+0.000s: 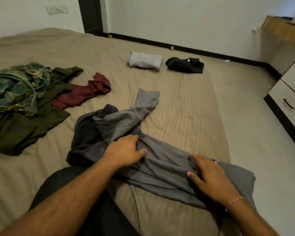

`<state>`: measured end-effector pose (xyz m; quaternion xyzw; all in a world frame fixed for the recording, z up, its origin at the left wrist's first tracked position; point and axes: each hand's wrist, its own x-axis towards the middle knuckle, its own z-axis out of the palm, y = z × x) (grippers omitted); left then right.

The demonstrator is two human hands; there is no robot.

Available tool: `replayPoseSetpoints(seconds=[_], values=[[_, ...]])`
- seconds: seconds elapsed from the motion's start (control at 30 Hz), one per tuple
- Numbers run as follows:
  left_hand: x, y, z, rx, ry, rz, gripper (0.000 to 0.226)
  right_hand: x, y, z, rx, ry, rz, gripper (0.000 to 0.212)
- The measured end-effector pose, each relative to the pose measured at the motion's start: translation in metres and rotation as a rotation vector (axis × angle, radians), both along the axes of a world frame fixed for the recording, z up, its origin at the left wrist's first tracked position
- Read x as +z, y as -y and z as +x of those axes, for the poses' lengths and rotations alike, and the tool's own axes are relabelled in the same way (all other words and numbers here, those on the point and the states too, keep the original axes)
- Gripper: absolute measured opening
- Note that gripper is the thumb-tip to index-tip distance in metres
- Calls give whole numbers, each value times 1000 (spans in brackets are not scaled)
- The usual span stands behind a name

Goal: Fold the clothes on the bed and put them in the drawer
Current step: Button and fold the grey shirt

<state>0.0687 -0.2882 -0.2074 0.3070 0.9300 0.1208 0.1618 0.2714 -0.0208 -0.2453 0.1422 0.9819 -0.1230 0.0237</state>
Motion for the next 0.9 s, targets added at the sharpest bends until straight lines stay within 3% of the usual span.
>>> replayPoseSetpoints(seconds=[0.1, 0.2, 0.3, 0.37, 0.5, 0.6, 0.67, 0.8, 0.87, 0.9], values=[[2, -5, -9, 29, 39, 277, 67, 5, 16, -27, -100, -196, -198, 56], [-6, -20, -11, -109, -13, 344, 63, 8, 28, -77, -162, -261, -286, 58], [-23, -28, -17, -244, -24, 335, 61, 9, 35, -146, -135, -239, -255, 64], [-28, -29, -20, -281, -103, 463, 52, 10, 35, -187, -108, -215, -232, 65], [-20, -18, -38, -57, -455, 792, 48, 7, 34, -254, -68, -196, 23, 58], [-21, 7, -69, 341, -567, 664, 45, 8, 38, -292, -53, -123, 161, 62], [-30, 23, -87, 501, -474, 483, 38, 7, 40, -310, -29, -87, 173, 59], [-45, 28, -103, 517, -309, 315, 35, 7, 45, -335, 148, 78, 258, 40], [-44, 25, -108, 503, -332, 356, 27, 17, 47, -339, 192, 30, 256, 19], [-45, 26, -109, 499, -339, 389, 25, 23, 49, -334, 170, -54, 142, 12]])
